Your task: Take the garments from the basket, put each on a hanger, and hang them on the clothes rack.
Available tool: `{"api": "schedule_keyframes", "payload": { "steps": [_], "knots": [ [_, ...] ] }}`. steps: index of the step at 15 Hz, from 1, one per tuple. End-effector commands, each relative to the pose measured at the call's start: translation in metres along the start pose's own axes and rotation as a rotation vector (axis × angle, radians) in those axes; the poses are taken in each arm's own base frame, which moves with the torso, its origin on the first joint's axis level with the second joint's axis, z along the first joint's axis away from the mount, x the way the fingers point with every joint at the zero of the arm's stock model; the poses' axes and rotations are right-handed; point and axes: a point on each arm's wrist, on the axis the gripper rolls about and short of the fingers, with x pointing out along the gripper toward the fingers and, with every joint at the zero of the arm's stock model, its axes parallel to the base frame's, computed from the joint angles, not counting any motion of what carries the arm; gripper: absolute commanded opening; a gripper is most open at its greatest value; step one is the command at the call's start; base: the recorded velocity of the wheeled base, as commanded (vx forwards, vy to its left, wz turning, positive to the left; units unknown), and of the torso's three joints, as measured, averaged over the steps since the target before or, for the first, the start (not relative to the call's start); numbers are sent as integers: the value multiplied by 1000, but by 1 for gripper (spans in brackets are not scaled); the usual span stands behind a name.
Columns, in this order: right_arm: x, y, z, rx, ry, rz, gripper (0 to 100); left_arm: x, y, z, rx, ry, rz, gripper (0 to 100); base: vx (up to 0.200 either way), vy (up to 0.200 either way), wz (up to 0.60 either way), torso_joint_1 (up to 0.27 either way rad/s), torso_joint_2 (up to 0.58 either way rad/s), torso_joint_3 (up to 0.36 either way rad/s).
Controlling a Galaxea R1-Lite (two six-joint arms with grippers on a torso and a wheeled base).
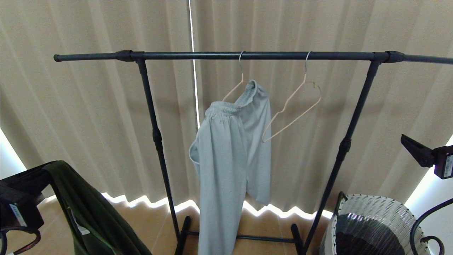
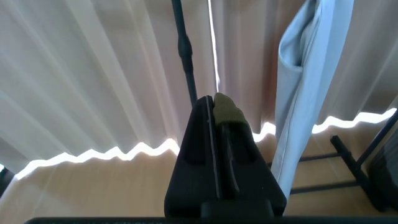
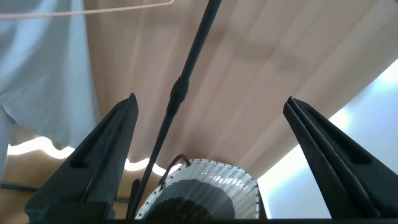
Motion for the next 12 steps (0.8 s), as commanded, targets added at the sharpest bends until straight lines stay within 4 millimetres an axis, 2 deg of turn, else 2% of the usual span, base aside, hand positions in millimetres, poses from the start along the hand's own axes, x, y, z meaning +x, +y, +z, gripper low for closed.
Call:
{"api": "schedule_keyframes", "payload": {
  "steps": [1,8,12],
  "knots": [
    [-1,0,0,0,-2,3,100,0,0,0,0,1,0,0,0,0,0,193,-491,-300],
    [-3,1,-3,3,8,12,100,-6,1,5,-3,-48,4,0,0,0,0,215,-504,-298],
    [-4,2,-7,0,20,17,100,-6,1,6,-5,-66,7,0,0,0,0,66,-142,-82]
  ]
}}
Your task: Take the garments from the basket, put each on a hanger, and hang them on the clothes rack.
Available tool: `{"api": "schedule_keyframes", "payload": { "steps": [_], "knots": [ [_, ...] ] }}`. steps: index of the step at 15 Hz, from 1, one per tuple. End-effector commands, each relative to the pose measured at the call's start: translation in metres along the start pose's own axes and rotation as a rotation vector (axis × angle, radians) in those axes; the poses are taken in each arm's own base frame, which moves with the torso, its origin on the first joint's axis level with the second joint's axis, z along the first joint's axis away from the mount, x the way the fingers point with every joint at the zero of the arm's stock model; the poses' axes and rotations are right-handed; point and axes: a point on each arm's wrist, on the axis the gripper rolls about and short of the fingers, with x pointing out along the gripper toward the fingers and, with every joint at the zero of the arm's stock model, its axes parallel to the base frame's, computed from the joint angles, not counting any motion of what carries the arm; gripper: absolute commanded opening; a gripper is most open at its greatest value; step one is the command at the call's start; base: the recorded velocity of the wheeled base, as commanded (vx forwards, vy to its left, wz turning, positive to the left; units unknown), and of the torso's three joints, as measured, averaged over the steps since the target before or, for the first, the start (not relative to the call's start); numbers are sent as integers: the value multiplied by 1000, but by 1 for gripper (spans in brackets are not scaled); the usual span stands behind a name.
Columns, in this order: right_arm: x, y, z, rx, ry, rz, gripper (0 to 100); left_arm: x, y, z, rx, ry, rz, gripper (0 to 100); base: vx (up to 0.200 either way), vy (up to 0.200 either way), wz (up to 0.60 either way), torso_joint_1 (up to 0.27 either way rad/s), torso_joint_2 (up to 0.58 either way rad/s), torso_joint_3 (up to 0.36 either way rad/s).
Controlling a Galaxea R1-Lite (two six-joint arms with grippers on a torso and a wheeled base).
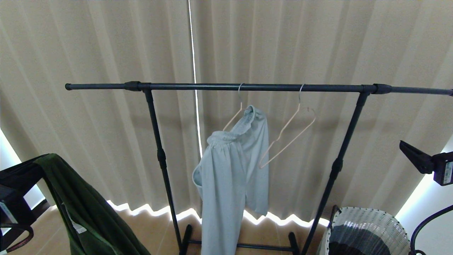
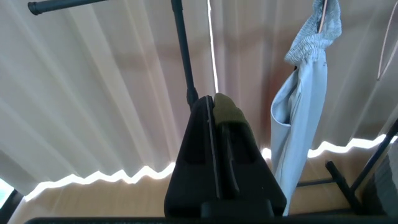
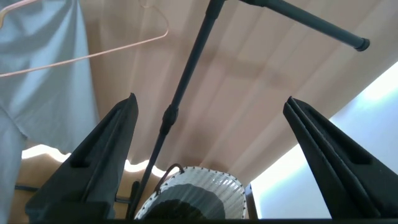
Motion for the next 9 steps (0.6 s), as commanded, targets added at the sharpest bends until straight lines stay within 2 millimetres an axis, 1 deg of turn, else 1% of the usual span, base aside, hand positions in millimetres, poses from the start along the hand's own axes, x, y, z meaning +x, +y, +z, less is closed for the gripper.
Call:
{"api": "schedule_keyframes", "payload": {
  "steps": [1,8,9],
  "knots": [
    [0,0,0,0,-2,-1,100,0,0,0,0,3,0,0,0,0,0,0,0,0],
    [-1,1,-3,-4,9,0,100,1,0,0,-2,6,1,0,0,0,0,0,0,0],
    [-1,1,-3,-4,9,0,100,1,0,0,-2,6,4,0,200,0,0,-2,7,7]
  ]
}}
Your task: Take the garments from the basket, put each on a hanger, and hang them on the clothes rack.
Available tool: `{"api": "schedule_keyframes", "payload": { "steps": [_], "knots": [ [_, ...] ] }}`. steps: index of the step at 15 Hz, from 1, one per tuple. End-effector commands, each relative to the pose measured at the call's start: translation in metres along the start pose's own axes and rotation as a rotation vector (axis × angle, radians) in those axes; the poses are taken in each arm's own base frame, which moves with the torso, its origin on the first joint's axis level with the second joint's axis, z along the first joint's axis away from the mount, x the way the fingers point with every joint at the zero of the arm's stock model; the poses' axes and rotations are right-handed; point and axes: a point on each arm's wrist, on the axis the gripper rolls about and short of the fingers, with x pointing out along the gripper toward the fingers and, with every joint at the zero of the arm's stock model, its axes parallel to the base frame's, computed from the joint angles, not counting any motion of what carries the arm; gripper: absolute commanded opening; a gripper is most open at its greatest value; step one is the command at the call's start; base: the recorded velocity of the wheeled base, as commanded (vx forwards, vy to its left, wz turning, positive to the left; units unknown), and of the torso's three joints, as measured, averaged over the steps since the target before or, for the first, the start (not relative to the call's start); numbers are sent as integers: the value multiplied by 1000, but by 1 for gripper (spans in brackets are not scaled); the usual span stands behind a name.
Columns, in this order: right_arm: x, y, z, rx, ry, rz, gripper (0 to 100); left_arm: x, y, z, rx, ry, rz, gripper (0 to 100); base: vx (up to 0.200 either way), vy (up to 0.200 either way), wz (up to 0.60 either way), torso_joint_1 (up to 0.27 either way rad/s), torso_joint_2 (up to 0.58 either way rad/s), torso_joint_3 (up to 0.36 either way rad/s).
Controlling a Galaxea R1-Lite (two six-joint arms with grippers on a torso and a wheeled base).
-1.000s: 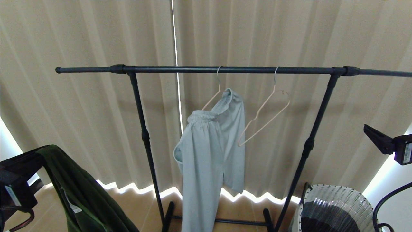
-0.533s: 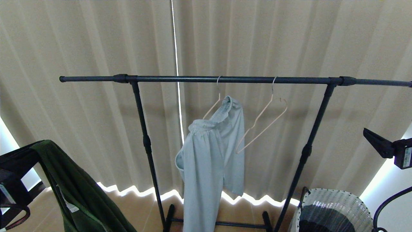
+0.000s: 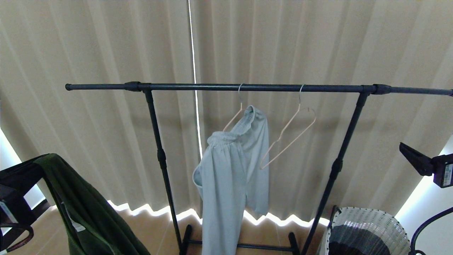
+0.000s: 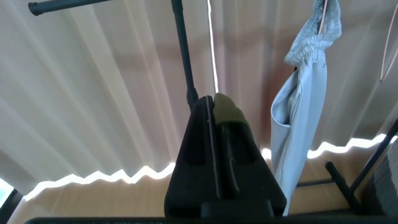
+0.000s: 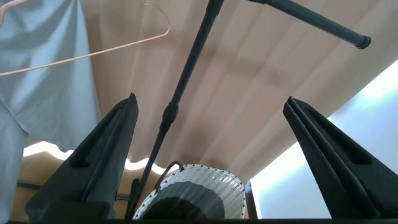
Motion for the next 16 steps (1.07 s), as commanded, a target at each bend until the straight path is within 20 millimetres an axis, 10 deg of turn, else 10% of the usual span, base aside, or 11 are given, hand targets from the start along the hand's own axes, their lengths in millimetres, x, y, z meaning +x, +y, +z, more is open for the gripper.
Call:
{"api": "schedule_keyframes", "payload": {
  "steps": [1,16],
  "knots": [
    [0,0,0,0,-2,0,100,1,0,0,1,6,1,0,200,0,0,2,7,2],
    [0,0,0,-1,1,1,100,0,-1,-2,2,8,-5,0,53,0,0,1,0,1]
  ]
}}
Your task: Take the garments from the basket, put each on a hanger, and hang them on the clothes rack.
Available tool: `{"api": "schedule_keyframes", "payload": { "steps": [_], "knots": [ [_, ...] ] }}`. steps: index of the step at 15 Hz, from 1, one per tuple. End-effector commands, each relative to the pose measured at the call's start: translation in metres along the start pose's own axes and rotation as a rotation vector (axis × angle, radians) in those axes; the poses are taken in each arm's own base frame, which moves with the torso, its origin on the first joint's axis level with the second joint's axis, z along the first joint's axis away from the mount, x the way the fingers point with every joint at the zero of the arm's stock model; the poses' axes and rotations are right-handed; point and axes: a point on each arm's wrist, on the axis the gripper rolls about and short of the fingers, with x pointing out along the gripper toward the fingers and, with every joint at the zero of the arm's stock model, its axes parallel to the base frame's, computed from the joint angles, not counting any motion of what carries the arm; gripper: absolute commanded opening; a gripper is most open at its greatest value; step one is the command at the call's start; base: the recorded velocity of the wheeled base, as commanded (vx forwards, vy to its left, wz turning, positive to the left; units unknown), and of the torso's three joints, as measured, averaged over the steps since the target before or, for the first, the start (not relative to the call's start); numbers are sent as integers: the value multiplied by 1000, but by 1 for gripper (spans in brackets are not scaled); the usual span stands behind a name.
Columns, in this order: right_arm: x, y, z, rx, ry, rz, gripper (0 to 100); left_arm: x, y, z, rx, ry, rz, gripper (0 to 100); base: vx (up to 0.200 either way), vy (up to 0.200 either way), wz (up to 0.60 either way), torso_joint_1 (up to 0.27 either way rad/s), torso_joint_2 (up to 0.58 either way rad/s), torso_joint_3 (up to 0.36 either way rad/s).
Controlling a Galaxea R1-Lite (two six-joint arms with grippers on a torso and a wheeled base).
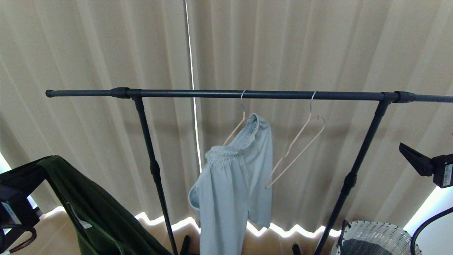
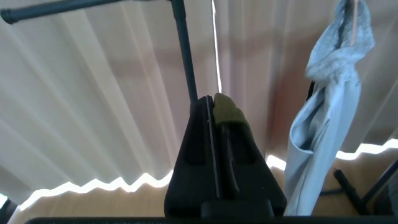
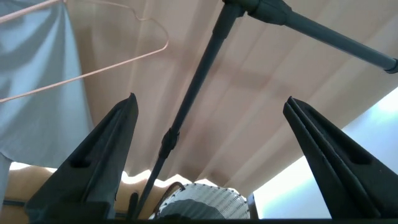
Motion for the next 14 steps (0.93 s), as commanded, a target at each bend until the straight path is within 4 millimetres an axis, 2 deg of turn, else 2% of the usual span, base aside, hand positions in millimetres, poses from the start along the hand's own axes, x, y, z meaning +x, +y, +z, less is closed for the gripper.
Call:
{"api": "schedule_keyframes", "payload": {
  "steps": [1,3,12,14],
  "knots": [
    [0,0,0,0,-1,0,100,0,0,0,0,2,0,0,0,0,0,0,0,0],
    [0,0,0,0,-1,2,100,0,0,0,1,2,0,0,0,0,0,0,0,0],
    [1,1,0,-1,0,4,100,-1,0,-2,15,3,-1,0,0,200,0,1,3,2],
    [1,1,0,-1,0,4,100,-1,0,-2,15,3,-1,0,0,0,0,0,0,0]
  ]
}}
